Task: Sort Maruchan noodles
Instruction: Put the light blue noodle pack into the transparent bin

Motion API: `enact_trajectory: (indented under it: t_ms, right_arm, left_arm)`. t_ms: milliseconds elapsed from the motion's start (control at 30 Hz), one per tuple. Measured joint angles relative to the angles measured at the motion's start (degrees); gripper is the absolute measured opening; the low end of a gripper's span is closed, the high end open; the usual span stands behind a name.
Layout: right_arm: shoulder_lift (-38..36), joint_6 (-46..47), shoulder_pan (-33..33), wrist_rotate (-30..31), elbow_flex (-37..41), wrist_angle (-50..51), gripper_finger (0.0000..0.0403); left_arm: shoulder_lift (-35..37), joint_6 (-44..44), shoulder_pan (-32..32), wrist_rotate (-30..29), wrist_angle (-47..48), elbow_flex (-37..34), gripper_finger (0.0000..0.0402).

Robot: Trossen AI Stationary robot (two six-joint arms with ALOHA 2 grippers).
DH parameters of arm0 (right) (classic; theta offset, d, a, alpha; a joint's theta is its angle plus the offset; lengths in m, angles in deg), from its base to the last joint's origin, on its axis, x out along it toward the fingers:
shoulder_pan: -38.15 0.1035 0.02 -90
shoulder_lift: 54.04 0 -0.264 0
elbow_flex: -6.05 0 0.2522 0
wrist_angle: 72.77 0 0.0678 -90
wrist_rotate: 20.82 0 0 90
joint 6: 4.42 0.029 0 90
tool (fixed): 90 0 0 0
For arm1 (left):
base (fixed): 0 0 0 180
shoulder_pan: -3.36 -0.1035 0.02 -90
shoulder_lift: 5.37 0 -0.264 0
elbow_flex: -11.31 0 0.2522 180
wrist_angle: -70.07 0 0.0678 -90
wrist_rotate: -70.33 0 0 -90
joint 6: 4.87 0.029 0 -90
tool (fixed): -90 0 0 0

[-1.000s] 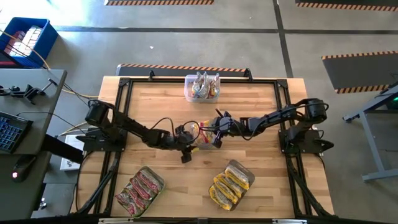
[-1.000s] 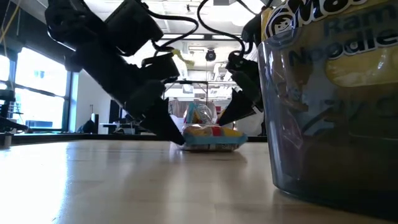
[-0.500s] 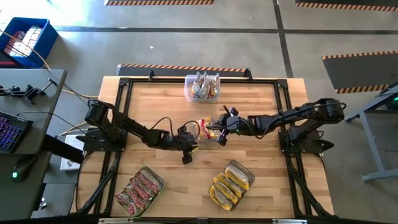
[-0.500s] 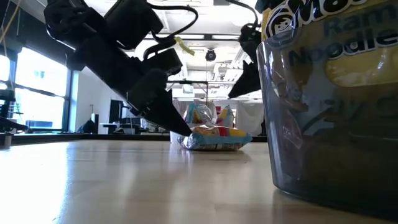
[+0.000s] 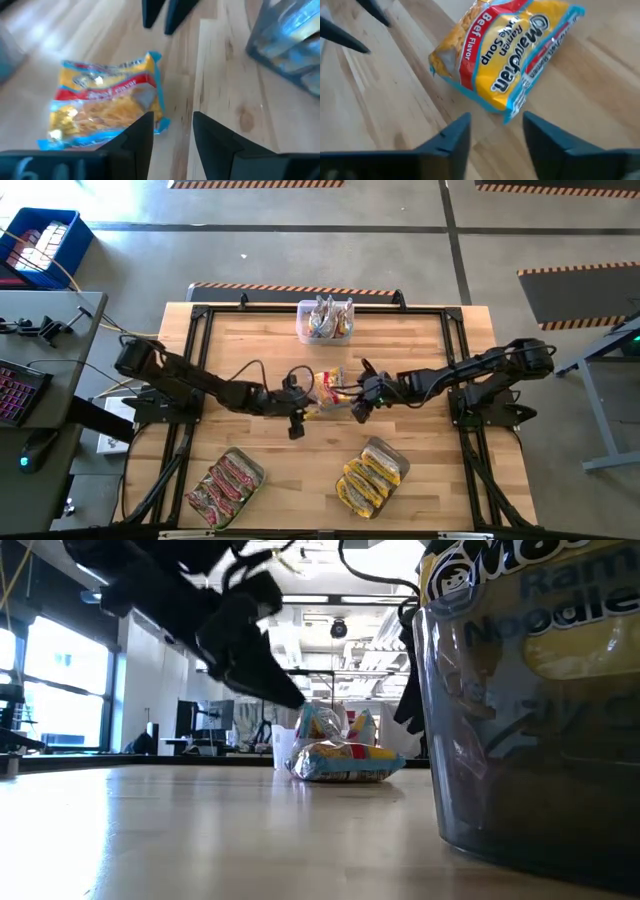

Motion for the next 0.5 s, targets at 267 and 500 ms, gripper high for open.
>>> enact_trajectory:
  t_ms: [267,500]
  right_arm:
    - [5.1,12.6,-0.9,-0.4,2.3,-8.6,0.0251]
    - [13.2,19.1,-0.9,-1.0,5.5,-25.4,0.0254]
  left_arm:
    - [8.8,1.5,-1.7,0.3,3.4,-0.4,0.0122]
    - [12.8,2.0,-1.9,0.2,7.4,-0.3,0.0119]
